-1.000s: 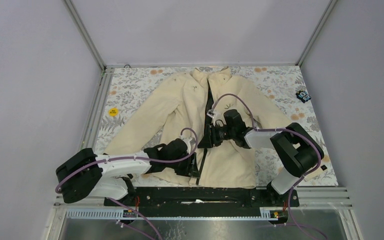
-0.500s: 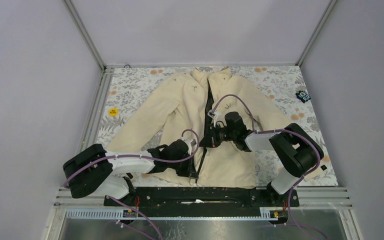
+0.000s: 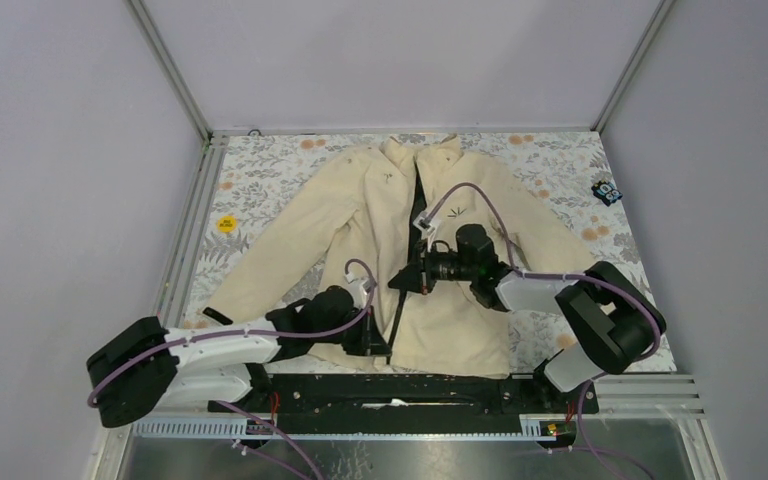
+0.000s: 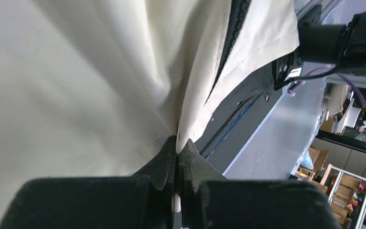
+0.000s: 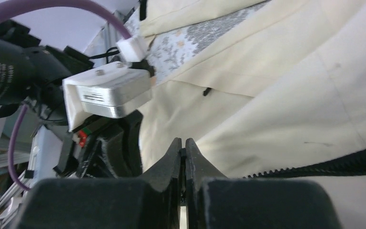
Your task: Zip up the jacket
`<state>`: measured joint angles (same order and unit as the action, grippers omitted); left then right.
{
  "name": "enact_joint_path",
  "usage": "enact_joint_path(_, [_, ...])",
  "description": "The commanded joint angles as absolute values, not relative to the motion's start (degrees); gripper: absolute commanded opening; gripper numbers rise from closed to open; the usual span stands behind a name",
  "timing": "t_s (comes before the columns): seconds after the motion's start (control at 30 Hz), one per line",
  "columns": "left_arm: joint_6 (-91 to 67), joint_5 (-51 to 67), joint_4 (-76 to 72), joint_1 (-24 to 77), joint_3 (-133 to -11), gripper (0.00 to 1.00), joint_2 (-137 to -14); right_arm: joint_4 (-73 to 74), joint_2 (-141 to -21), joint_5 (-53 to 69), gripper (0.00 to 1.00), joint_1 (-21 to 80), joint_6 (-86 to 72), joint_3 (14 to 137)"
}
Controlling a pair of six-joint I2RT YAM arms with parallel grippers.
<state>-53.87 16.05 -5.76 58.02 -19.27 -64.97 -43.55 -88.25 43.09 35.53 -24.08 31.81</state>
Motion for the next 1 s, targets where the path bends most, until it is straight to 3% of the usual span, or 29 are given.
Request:
enact_joint_path(0.0, [-54.8, 20.7, 2.3, 59.4, -17.0, 0.0, -61.5, -54.0, -88.5, 40.1, 0.0, 41.9, -29.2, 30.1])
enact_joint_path(0.17, [-54.8, 21.0, 0.5, 59.4, -18.4, 0.0, -61.6, -72.3, -92.8, 38.8, 0.0, 44.7, -37.9, 22.2])
enact_joint_path(0.6, [-57.7, 22.8, -2.9, 60.2, -15.6, 0.0, -62.3, -66.0, -92.3, 35.0, 0.0, 41.9, -31.4, 23.9])
enact_joint_path(0.73, [-59.1, 23.0, -2.8, 61.8, -13.6, 0.0, -61.8, -63.1, -94.1, 36.5, 0.0, 32.5, -29.4, 30.6])
enact_joint_path(0.97, [-60.1, 19.9, -2.8, 62.3, -12.5, 0.0, -60.3, -56.9, -103.5, 39.8, 0.0, 27.3, -26.6, 45.6])
